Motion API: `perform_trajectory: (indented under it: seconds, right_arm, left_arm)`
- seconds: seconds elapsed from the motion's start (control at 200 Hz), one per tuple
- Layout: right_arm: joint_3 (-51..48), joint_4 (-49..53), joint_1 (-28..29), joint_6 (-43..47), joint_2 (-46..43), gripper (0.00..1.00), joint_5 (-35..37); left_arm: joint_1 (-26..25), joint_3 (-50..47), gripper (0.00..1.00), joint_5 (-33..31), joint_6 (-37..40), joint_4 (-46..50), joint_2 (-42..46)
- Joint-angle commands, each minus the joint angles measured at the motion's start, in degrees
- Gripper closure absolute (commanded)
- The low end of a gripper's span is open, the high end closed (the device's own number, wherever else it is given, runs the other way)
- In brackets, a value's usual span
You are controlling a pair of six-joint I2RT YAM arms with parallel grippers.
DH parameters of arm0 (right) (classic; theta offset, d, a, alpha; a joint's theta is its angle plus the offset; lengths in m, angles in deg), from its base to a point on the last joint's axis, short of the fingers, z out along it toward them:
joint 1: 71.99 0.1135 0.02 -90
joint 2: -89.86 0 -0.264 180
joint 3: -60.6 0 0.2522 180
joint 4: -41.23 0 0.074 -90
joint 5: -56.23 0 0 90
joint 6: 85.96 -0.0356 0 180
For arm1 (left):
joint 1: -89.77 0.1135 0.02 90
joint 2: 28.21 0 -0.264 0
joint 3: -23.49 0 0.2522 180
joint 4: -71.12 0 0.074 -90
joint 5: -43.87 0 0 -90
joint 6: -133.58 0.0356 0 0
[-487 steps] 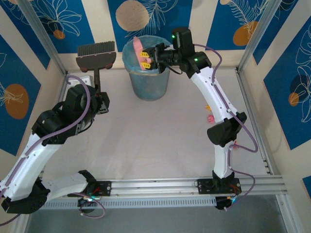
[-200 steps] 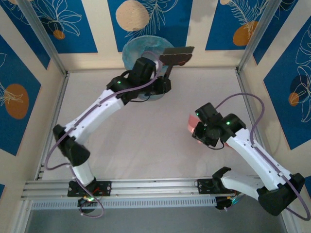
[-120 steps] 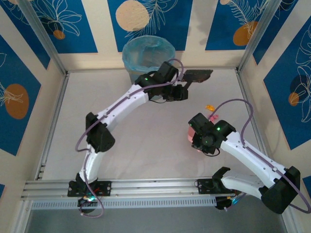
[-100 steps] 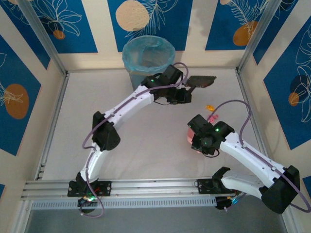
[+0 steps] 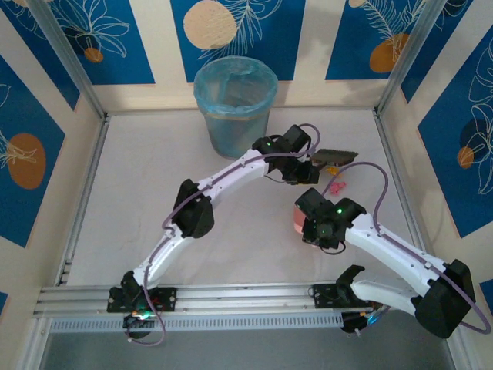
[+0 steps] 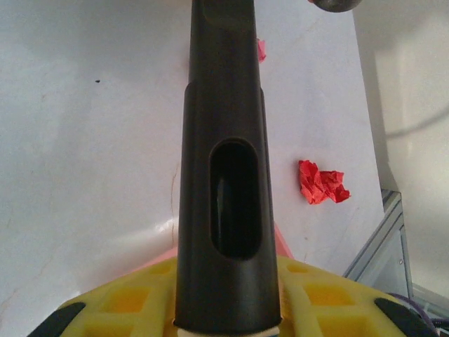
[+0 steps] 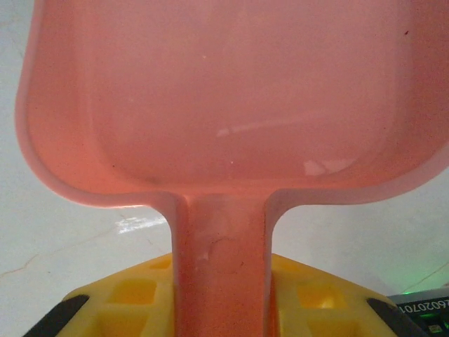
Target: Sweep away the paper scraps from the table
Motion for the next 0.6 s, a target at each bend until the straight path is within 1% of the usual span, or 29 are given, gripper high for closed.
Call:
perform_trajectory:
  seconds: [0.0, 0.34, 0.45, 0.595]
  right_arm:
    - [-0.89, 0.61, -0.17, 1.82, 0.38, 1.0, 0.1]
    - [-1.73, 0.75, -0.47, 3.43, -0.14, 1.0, -0.54]
    - [-1.71, 1.35, -0.39, 2.98, -0.74, 1.0, 0.0]
    - [-1.65, 1.88, -0.59, 1.53, -1.85, 1.0, 1.13]
  left_arm:
    - [-0.9, 4.09, 1.0, 2.37, -0.11, -4.34, -1.91]
    - [-2.19, 6.26, 1.0, 2.72, -0.42, -4.5, -7.39]
    - [-2.67, 6.17, 1.0, 1.61, 0.76, -2.22, -7.65]
    - [-2.81, 5.38, 1.0, -0.53, 4.24, 2.29, -6.01]
